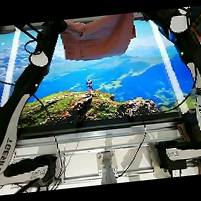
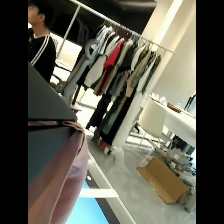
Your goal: Fold the clothes and pants, and hang the long-sleeved shirts on hangers.
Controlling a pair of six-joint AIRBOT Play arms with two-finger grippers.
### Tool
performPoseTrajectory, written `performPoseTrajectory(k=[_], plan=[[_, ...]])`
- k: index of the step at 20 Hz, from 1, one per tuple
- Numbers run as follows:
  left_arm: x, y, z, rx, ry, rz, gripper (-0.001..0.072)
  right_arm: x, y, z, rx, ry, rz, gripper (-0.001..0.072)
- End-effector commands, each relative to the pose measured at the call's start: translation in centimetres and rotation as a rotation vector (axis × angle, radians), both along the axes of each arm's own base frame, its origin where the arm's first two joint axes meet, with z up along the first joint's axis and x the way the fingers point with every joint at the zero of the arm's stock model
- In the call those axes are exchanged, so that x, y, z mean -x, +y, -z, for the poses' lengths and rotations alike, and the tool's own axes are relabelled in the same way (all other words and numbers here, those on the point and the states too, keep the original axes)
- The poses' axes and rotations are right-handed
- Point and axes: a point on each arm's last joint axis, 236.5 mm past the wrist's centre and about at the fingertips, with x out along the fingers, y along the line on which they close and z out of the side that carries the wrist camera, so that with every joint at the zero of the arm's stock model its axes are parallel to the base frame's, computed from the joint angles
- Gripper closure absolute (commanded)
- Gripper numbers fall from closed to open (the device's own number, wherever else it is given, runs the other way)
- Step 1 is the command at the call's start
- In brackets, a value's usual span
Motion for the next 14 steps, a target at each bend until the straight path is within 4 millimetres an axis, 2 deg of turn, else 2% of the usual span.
performPoseTrajectory(k=[1,3,4,6,8,10,12,14], plan=[[-0.8,0.9,0.8,0.026,0.001,-0.048,0.0696,-0.6,-0.2,0.5,0.028,-0.004,0.012,0.0701],[-1.4,0.3,1.1,0.027,-0.019,-0.033,0.0696,-1.6,-0.8,1.3,0.021,-0.002,0.046,0.0701],[-1.8,0.0,0.6,0.021,-0.059,-0.031,0.0696,-2.1,-1.3,1.5,0.003,-0.006,0.07,0.0701],[-2.2,-0.3,-1.6,0.083,-0.161,-0.015,0.0697,-2.5,-2.0,1.4,-0.001,-0.013,0.087,0.07],[-2.8,-0.9,-3.4,0.244,-0.184,0.052,0.0697,-2.7,-1.5,0.8,0.014,-0.005,0.033,0.07],[-3.2,-1.0,-4.2,0.248,-0.199,0.09,0.0697,-2.9,-1.9,-0.6,0.03,-0.023,0.011,0.07],[-3.6,-1.3,-3.0,0.205,-0.135,0.112,0.0696,-3.1,-2.6,-1.3,0.041,-0.026,-0.001,0.07],[-4.3,-1.2,0.3,0.194,0.01,0.123,0.0697,-3.2,-3.6,-0.4,0.079,-0.001,-0.009,0.07]])
